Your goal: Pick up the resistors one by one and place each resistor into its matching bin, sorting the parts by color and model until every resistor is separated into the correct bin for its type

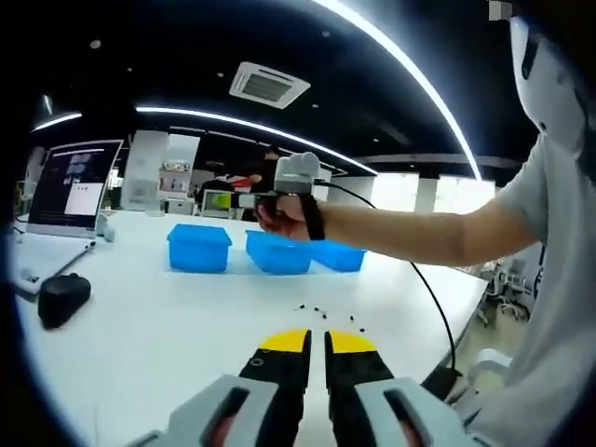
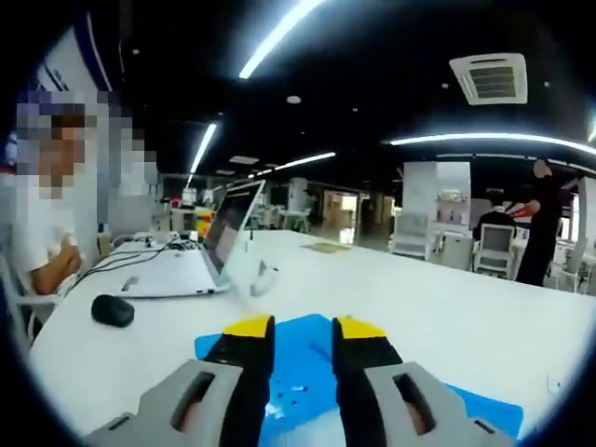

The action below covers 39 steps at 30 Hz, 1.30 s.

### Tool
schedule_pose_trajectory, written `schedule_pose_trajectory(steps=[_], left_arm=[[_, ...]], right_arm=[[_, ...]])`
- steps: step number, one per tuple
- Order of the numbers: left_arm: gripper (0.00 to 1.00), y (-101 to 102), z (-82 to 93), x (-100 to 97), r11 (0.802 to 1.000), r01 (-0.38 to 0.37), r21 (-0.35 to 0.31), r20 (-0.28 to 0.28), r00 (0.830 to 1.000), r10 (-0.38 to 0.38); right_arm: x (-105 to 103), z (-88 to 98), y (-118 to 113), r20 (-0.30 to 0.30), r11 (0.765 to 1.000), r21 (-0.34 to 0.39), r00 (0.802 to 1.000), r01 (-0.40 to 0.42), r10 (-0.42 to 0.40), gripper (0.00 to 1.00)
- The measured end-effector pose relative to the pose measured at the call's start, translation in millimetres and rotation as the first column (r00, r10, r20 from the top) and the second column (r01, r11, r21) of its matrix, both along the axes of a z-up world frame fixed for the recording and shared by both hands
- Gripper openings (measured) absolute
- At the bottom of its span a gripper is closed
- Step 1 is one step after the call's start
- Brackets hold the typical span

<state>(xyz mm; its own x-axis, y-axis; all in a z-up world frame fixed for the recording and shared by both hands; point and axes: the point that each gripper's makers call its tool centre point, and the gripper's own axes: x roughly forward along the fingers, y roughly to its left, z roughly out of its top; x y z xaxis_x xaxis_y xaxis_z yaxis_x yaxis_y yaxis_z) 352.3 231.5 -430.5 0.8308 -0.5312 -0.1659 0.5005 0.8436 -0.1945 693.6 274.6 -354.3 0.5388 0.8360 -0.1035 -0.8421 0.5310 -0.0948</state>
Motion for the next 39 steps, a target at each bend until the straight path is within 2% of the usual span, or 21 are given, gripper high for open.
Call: schedule_pose_trajectory(steps=[3, 4, 7, 10, 14, 18, 20, 22, 23, 27, 29, 31, 33, 36, 39], left_arm=[[0.09, 0.0, 0.1, 0.1, 1.0, 0.0, 0.0, 0.0, 1.0, 0.0], [0.09, -0.8, 1.4, 0.9, 1.0, 0.0, 0.004, 0.005, 1.0, 0.0], [0.09, -2.2, 1.0, 0.3, 1.0, 0.0, 0.004, 0.004, 1.0, 0.0], [0.09, -4.2, -1.5, 0.1, 1.0, 0.003, 0.007, -0.003, 1.0, -0.003], [0.09, -6.8, -2.2, 0.7, 1.0, 0.007, 0.002, -0.006, 1.0, -0.007], [0.09, -5.5, -1.2, 3.5, 1.0, 0.0, -0.006, -0.004, 1.0, 0.0], [0.09, -3.4, 0.5, 5.0, 1.0, -0.009, -0.007, 0.001, 1.0, 0.009], [0.09, -1.7, 1.5, 5.9, 1.0, -0.015, -0.009, 0.004, 1.0, 0.015], [0.09, -1.3, 1.5, 6.0, 1.0, -0.016, -0.008, 0.005, 1.0, 0.016], [0.09, 0.9, -0.2, 6.0, 1.0, -0.023, -0.003, 0.002, 1.0, 0.023], [0.1, 1.3, -1.3, 6.1, 1.0, -0.026, -0.004, 0.0, 1.0, 0.026], [0.1, 1.0, -2.6, 5.9, 1.0, -0.028, -0.002, -0.002, 1.0, 0.028], [0.1, -0.5, -3.0, 5.2, 1.0, -0.026, -0.005, -0.002, 1.0, 0.026], [0.1, -2.1, -4.1, 4.8, 1.0, -0.025, -0.009, -0.003, 1.0, 0.025], [0.1, -1.7, -3.8, 4.3, 1.0, -0.027, -0.01, -0.003, 1.0, 0.027]], right_arm=[[0.3, -0.1, -0.8, 0.0, 1.0, 0.0, 1.0, 0.0, 0.0, 0.22], [-0.4, -2.1, -10.2, 0.013, 1.0, -0.014, 1.0, 0.002, -0.002, 0.22], [-2.8, -1.7, -17.9, 0.016, 1.0, -0.028, 1.0, -0.007, 0.008, 0.21], [-9.3, 4.6, -21.8, 0.01, 0.999, -0.028, 1.0, -0.028, 0.028, 0.21], [-38.6, 11.2, -19.2, 0.05, 0.988, -0.094, 0.99, -0.124, 0.129, 0.21], [-71.4, 2.1, -17.4, 0.045, 0.958, -0.188, 0.972, -0.218, 0.23, 0.2], [-88.9, -6.7, -19.7, 0.048, 0.925, -0.272, 0.957, -0.263, 0.287, 0.19], [-110.6, -16.5, -21.8, 0.016, 0.884, -0.338, 0.937, -0.323, 0.349, 0.19], [-126.5, -20.4, -22.6, -0.017, 0.854, -0.357, 0.917, -0.378, 0.399, 0.19], [-165.1, -34.8, -32.4, -0.069, 0.729, -0.489, 0.854, -0.479, 0.515, 0.19], [-178.7, -43.7, -39.4, -0.122, 0.671, -0.537, 0.834, -0.512, 0.539, 0.19], [-186.6, -49.1, -44.4, -0.149, 0.629, -0.568, 0.818, -0.531, 0.556, 0.19], [-194.4, -56.1, -50.6, -0.176, 0.577, -0.608, 0.801, -0.546, 0.572, 0.18], [-203.4, -67.7, -59.4, -0.241, 0.512, -0.644, 0.786, -0.568, 0.57, 0.16], [-212.7, -80.1, -68.4, -0.309, 0.434, -0.667, 0.755, -0.606, 0.578, 0.15]])
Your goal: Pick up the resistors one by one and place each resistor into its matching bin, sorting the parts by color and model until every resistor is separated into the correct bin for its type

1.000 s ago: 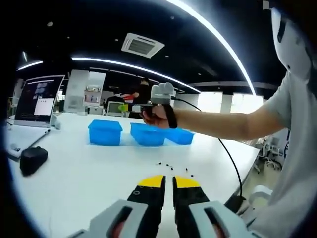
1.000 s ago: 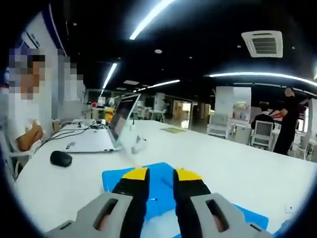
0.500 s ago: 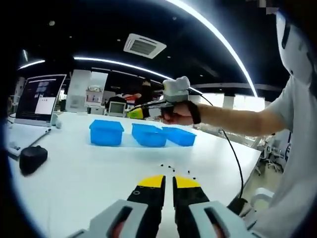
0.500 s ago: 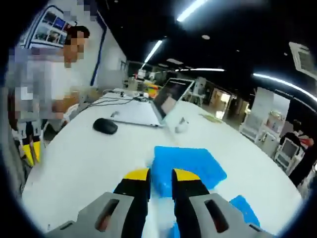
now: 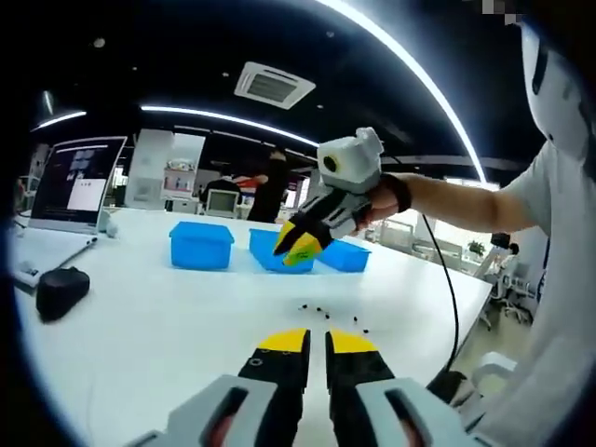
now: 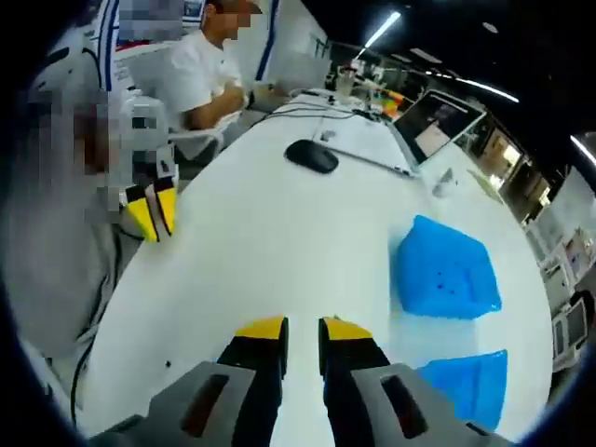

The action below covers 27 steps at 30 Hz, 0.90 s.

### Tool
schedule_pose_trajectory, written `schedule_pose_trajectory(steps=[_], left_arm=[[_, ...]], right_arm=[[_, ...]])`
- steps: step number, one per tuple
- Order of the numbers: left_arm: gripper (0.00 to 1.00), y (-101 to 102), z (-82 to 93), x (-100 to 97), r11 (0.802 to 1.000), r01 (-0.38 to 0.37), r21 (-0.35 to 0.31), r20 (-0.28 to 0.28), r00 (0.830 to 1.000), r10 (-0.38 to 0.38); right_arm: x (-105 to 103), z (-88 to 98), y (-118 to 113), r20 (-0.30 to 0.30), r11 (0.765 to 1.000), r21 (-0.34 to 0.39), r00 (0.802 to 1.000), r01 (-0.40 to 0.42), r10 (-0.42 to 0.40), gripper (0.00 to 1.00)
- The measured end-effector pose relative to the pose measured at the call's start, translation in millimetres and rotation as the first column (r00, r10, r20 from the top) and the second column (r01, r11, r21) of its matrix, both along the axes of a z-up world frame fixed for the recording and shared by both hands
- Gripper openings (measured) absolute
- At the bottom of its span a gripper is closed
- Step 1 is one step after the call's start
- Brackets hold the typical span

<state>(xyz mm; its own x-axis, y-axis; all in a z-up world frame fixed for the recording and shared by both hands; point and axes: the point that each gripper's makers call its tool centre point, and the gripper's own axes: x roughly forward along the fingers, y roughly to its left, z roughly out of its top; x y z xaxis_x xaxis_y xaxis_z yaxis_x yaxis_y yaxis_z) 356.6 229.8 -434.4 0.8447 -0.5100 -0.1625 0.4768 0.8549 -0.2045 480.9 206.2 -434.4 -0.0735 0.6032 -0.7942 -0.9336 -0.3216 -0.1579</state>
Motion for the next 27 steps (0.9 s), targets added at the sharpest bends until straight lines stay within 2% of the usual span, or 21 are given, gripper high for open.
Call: schedule_pose_trajectory(steps=[2, 5, 7, 9, 13, 15, 18, 21, 27], left_arm=[[0.1, 1.0, 0.3, -0.2, 1.0, -0.002, 0.0, 0.001, 1.0, 0.002], [0.1, 3.3, 0.1, -0.2, 1.0, -0.009, 0.001, 0.002, 1.0, 0.009], [0.1, 4.8, 0.0, -0.9, 1.0, -0.014, -0.003, 0.003, 1.0, 0.014], [0.1, 5.9, 0.3, -1.9, 1.0, -0.02, -0.007, 0.005, 1.0, 0.02], [0.1, 6.6, -1.3, -3.7, 1.0, -0.021, -0.009, 0.0, 1.0, 0.021], [0.1, 6.3, -2.1, -4.7, 1.0, -0.019, -0.007, -0.002, 1.0, 0.019], [0.1, 6.0, -2.2, -5.4, 1.0, -0.017, -0.008, -0.001, 1.0, 0.017], [0.1, 6.1, -2.6, -5.1, 1.0, -0.018, -0.009, -0.002, 1.0, 0.018], [0.1, 6.1, -3.0, -2.8, 1.0, -0.016, -0.011, -0.002, 1.0, 0.016]], right_arm=[[-3.2, -7.3, -4.4, -0.015, 0.999, -0.042, 1.0, -0.004, 0.004, 0.15], [-7.4, -24.3, -20.0, -0.095, 0.985, -0.166, 0.993, 0.049, -0.065, 0.15], [-7.8, -30.6, -22.3, -0.116, 0.981, -0.188, 0.991, 0.049, -0.072, 0.15], [-5.0, -37.0, -24.5, -0.109, 0.976, -0.208, 0.991, 0.057, -0.081, 0.15], [-7.6, -42.4, -26.2, -0.119, 0.973, -0.225, 0.99, 0.047, -0.075, 0.14], [-6.3, -48.3, -29.0, -0.101, 0.969, -0.244, 0.993, 0.037, -0.063, 0.14], [-5.3, -50.1, -28.2, -0.108, 0.969, -0.246, 0.992, 0.036, -0.065, 0.06], [-7.4, -50.4, -30.7, -0.102, 0.967, -0.255, 0.994, 0.01, -0.037, 0.06], [-8.1, -41.7, -23.7, -0.117, 0.979, -0.202, 0.992, 0.028, -0.052, 0.06]])
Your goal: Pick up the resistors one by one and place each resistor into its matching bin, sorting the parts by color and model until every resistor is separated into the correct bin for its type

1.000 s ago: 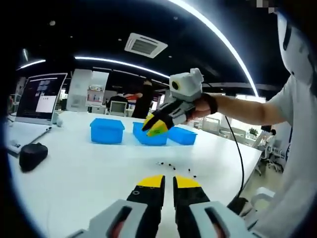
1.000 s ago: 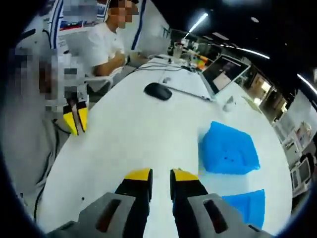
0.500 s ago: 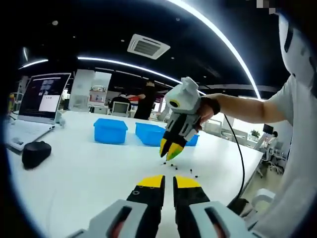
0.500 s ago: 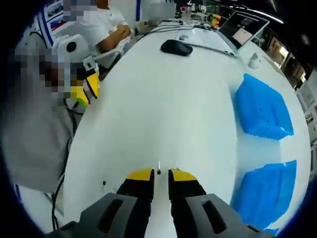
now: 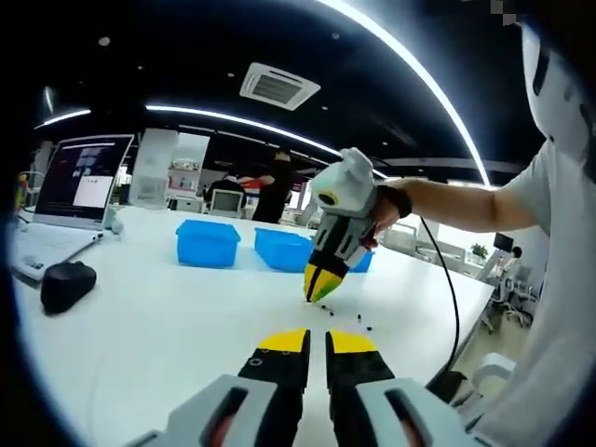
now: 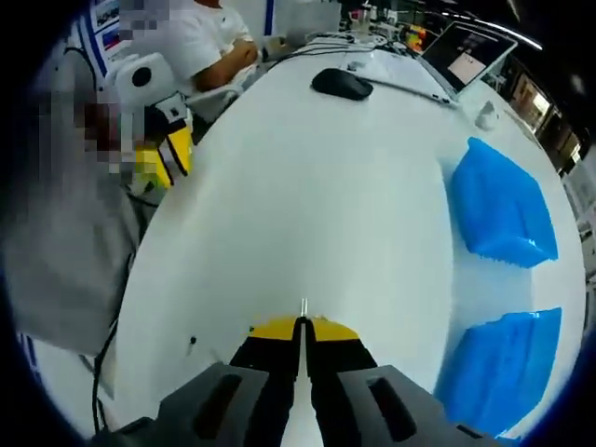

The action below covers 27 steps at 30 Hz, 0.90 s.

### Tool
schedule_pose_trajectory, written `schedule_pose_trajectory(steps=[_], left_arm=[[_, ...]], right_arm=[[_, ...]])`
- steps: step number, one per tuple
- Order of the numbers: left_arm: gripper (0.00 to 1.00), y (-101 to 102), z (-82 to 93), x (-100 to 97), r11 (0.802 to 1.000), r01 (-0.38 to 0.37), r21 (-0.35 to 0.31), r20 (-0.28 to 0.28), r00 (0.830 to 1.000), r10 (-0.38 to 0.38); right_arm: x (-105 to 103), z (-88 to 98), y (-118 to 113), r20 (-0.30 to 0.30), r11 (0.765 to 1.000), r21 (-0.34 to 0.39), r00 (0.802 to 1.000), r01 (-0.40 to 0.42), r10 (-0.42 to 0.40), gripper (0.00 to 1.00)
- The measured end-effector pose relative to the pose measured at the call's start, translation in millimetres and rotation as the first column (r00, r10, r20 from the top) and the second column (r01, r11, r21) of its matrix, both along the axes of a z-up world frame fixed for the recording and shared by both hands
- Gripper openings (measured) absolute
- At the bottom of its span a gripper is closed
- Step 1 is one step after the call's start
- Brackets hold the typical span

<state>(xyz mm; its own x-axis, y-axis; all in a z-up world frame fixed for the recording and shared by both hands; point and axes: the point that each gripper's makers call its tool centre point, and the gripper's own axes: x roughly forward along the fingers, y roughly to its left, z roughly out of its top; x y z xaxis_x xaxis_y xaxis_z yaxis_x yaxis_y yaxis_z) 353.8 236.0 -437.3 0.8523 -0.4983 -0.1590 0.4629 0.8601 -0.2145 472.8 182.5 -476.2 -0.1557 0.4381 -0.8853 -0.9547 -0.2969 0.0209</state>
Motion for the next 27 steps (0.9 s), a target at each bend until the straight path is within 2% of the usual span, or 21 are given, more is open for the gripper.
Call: schedule_pose_trajectory(steps=[3, 8, 11, 13, 16, 17, 18, 20, 22, 23, 25, 27], left_arm=[[0.1, -0.3, -0.7, 0.8, 1.0, 0.002, 0.0, -0.002, 1.0, -0.002], [0.1, -0.1, -1.6, 1.7, 1.0, 0.001, -0.003, -0.005, 1.0, -0.001], [0.1, 1.4, -2.3, 2.4, 1.0, -0.004, -0.004, -0.007, 1.0, 0.004], [0.1, 2.6, -2.2, 3.2, 1.0, -0.007, -0.004, -0.006, 1.0, 0.007], [0.1, 4.0, -2.5, 4.7, 1.0, -0.01, -0.004, -0.007, 1.0, 0.01], [0.1, 4.2, -2.6, 5.0, 1.0, -0.011, -0.004, -0.008, 1.0, 0.011], [0.1, 4.3, -2.7, 5.5, 1.0, -0.011, -0.005, -0.008, 1.0, 0.011], [0.1, 4.7, -2.5, 6.3, 1.0, -0.011, -0.005, -0.009, 1.0, 0.011], [0.1, 4.8, -3.0, 6.9, 1.0, -0.009, -0.005, -0.01, 1.0, 0.009], [0.1, 4.7, -3.4, 7.0, 1.0, -0.008, -0.003, -0.011, 1.0, 0.008], [0.1, 4.4, -6.0, 9.0, 1.0, -0.005, -0.007, -0.015, 1.0, 0.005], [0.1, 3.0, -7.9, 11.2, 1.0, -0.002, -0.007, -0.024, 1.0, 0.002]], right_arm=[[0.1, 7.2, 5.4, -0.011, 0.999, 0.043, 1.0, 0.014, -0.013, 0.06], [-1.9, 24.8, 22.9, -0.018, 0.985, 0.169, 1.0, 0.01, -0.007, 0.06], [-1.4, 39.5, 39.2, -0.01, 0.96, 0.28, 1.0, 0.008, -0.005, 0.06], [0.6, 51.1, 50.7, -0.014, 0.933, 0.36, 1.0, 0.022, -0.018, 0.06], [7.9, 71.6, 69.0, -0.036, 0.867, 0.494, 0.998, 0.067, -0.057, 0.06], [12.3, 78.9, 74.9, -0.048, 0.837, 0.539, 0.996, 0.094, -0.081, 0.06], [15.0, 83.1, 78.3, -0.055, 0.818, 0.565, 0.994, 0.107, -0.091, 0.06], [31.0, 98.4, 90.3, -0.066, 0.744, 0.651, 0.988, 0.151, -0.142, 0.06], [43.9, 105.8, 97.5, -0.079, 0.699, 0.692, 0.982, 0.178, -0.171, 0.06], [50.0, 107.8, 100.5, -0.079, 0.686, 0.704, 0.98, 0.183, -0.18, 0.06], [83.5, 115.4, 111.0, -0.092, 0.609, 0.755, 0.959, 0.243, -0.269, 0.06], [116.0, 120.0, 116.5, -0.151, 0.52, 0.784, 0.917, 0.339, -0.369, 0.06]])
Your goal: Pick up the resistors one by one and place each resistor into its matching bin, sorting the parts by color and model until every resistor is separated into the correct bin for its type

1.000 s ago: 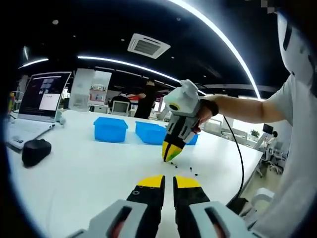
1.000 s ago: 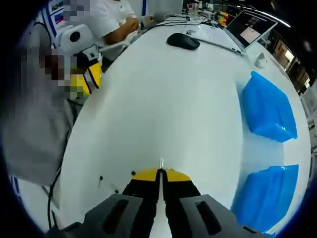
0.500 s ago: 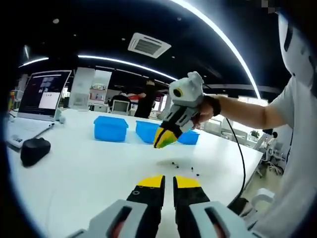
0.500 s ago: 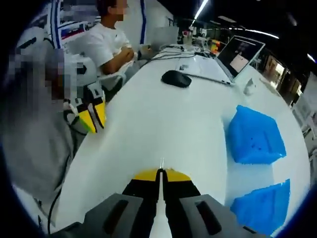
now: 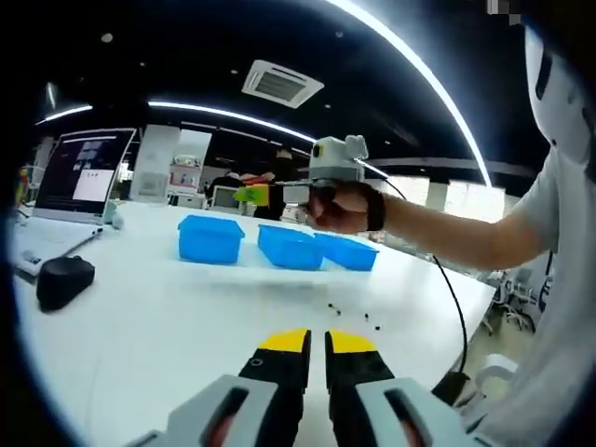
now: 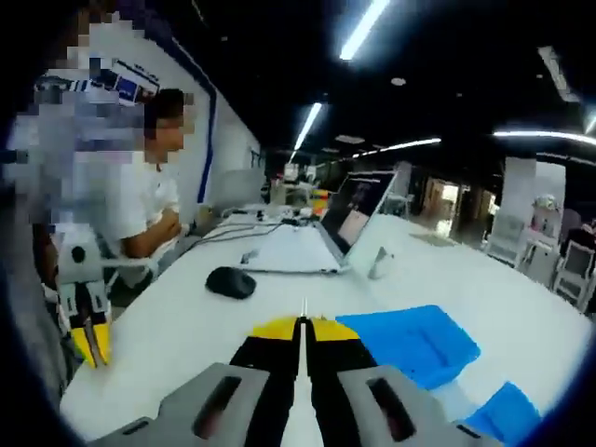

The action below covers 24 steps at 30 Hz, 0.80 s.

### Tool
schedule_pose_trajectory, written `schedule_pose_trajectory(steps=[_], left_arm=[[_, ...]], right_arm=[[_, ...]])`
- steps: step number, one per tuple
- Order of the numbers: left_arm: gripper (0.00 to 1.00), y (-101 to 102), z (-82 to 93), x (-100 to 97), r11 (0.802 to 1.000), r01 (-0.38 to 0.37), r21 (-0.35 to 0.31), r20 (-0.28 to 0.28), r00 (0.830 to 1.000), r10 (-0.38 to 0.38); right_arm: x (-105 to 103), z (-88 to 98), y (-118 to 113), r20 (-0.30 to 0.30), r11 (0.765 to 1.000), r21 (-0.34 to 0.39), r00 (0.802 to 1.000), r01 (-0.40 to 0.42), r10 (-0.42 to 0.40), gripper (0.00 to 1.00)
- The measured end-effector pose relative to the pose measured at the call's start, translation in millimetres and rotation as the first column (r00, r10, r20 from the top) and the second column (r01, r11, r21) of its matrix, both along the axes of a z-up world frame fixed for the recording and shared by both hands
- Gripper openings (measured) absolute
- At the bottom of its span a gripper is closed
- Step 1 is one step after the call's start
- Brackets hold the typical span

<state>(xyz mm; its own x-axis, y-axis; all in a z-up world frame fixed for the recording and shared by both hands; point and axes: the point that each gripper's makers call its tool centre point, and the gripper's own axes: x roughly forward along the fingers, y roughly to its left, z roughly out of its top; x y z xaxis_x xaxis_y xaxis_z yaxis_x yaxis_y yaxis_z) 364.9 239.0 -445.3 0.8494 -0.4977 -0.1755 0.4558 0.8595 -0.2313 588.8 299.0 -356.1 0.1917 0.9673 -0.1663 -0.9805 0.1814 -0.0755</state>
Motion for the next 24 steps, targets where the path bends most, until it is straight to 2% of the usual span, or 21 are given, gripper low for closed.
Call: schedule_pose_trajectory(steps=[2, 3, 4, 6, 8, 11, 14, 16, 19, 21, 24], left_arm=[[0.1, -0.8, 1.9, 0.7, 1.0, 0.005, 0.001, 0.004, 1.0, -0.005], [0.1, -0.9, 3.8, 1.1, 1.0, 0.008, -0.002, 0.008, 1.0, -0.008], [0.1, -0.8, 5.4, 1.5, 1.0, 0.009, -0.003, 0.012, 1.0, -0.009], [0.1, 0.3, 5.9, 1.9, 1.0, 0.007, -0.001, 0.013, 1.0, -0.007], [0.1, 2.3, 5.5, 2.1, 1.0, 0.003, -0.004, 0.01, 1.0, -0.003], [0.1, 4.9, 3.1, 2.1, 1.0, -0.001, -0.003, 0.002, 1.0, 0.001], [0.1, 6.1, 2.2, 1.9, 1.0, -0.001, -0.003, 0.0, 1.0, 0.001], [0.1, 6.5, 2.1, 2.2, 1.0, -0.002, -0.005, 0.0, 1.0, 0.002], [0.1, 6.4, 2.0, 3.1, 1.0, -0.002, -0.009, 0.001, 1.0, 0.002], [0.1, 6.0, 0.6, 4.2, 1.0, -0.002, -0.015, -0.003, 1.0, 0.002], [0.1, 4.0, 0.7, 4.8, 1.0, 0.007, -0.01, -0.001, 1.0, -0.007]], right_arm=[[20.1, -2.8, 6.4, -0.048, 0.998, 0.037, 0.998, 0.048, -0.046, 0.06], [30.8, -4.7, 8.4, -0.038, 0.996, 0.045, 0.996, 0.082, -0.08, 0.06], [46.6, -10.3, 9.2, -0.053, 0.99, 0.042, 0.989, 0.138, -0.135, 0.06], [63.3, -17.9, 10.7, -0.081, 0.978, 0.048, 0.977, 0.203, -0.199, 0.06], [72.7, -26.5, 13.8, -0.093, 0.974, 0.035, 0.971, 0.223, -0.219, 0.06], [77.6, -31.0, 16.4, -0.114, 0.97, 0.039, 0.966, 0.239, -0.234, 0.08], [97.6, -32.8, 11.2, -0.104, 0.949, 0.042, 0.946, 0.314, -0.308, 0.26], [105.0, -34.1, 8.0, -0.12, 0.946, 0.047, 0.942, 0.322, -0.315, 0.26], [110.2, -33.3, 5.0, -0.11, 0.94, 0.048, 0.938, 0.337, -0.33, 0.26], [113.9, -32.4, 4.3, -0.132, 0.937, 0.053, 0.932, 0.346, -0.337, 0.25], [104.3, -25.6, 7.2, -0.106, 0.945, 0.063, 0.944, 0.32, -0.313, 0.23]])
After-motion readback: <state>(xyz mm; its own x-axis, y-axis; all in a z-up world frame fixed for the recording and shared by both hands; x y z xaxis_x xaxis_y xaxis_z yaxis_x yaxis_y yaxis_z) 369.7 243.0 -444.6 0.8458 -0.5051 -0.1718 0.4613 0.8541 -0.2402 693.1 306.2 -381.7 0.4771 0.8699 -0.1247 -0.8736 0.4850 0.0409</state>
